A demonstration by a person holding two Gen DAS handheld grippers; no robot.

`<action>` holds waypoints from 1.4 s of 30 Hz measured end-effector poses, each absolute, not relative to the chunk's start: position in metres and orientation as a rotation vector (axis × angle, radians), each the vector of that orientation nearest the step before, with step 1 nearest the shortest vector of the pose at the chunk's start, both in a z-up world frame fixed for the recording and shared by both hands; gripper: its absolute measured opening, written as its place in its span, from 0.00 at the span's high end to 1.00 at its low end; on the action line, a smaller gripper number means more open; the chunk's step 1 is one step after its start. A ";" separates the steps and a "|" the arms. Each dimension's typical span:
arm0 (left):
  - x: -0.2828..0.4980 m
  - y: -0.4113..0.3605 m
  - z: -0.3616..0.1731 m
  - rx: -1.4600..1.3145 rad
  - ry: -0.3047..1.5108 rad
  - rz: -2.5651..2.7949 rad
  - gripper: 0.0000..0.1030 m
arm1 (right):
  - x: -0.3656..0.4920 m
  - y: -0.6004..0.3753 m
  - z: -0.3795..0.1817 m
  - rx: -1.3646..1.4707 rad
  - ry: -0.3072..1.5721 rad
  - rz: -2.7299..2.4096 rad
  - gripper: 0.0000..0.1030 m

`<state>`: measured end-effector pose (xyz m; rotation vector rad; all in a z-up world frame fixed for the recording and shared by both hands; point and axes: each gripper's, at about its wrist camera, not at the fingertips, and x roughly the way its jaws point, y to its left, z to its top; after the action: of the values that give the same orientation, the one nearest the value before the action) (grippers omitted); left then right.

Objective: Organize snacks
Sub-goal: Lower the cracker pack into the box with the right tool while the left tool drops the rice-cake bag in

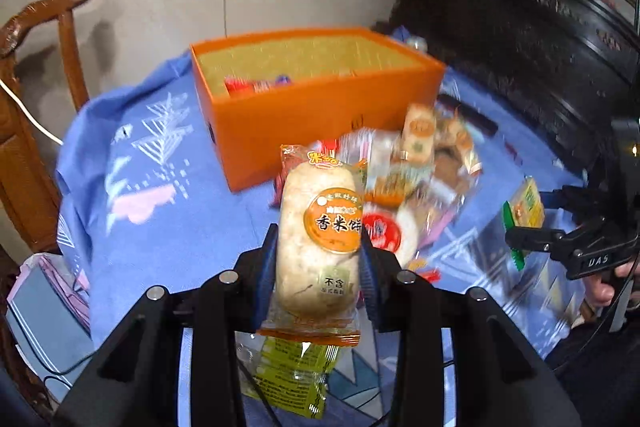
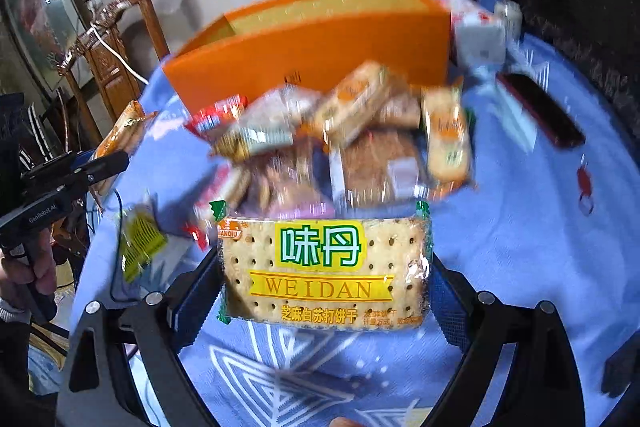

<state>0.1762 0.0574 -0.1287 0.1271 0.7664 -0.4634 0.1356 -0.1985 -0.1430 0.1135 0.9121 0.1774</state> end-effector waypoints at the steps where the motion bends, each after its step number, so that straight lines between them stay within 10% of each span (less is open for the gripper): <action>1: 0.178 0.058 -0.123 0.124 0.756 -0.458 0.65 | 0.138 -0.200 -0.135 0.110 0.895 0.182 0.09; 23: 0.326 -0.008 -0.009 0.074 0.602 -0.332 0.65 | 0.313 -0.200 -0.007 0.058 0.574 0.182 0.08; 26: 0.339 -0.010 -0.009 0.079 0.604 -0.204 0.05 | 0.331 -0.197 -0.012 0.043 0.611 0.148 0.04; 42: 0.223 0.048 -0.092 -0.031 0.741 -0.166 0.04 | 0.221 -0.229 -0.097 0.135 0.735 0.133 0.04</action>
<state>0.2229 0.0480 -0.0917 -0.0313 0.7414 -0.1658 0.2213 -0.2294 -0.0975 0.1354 0.7349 0.1335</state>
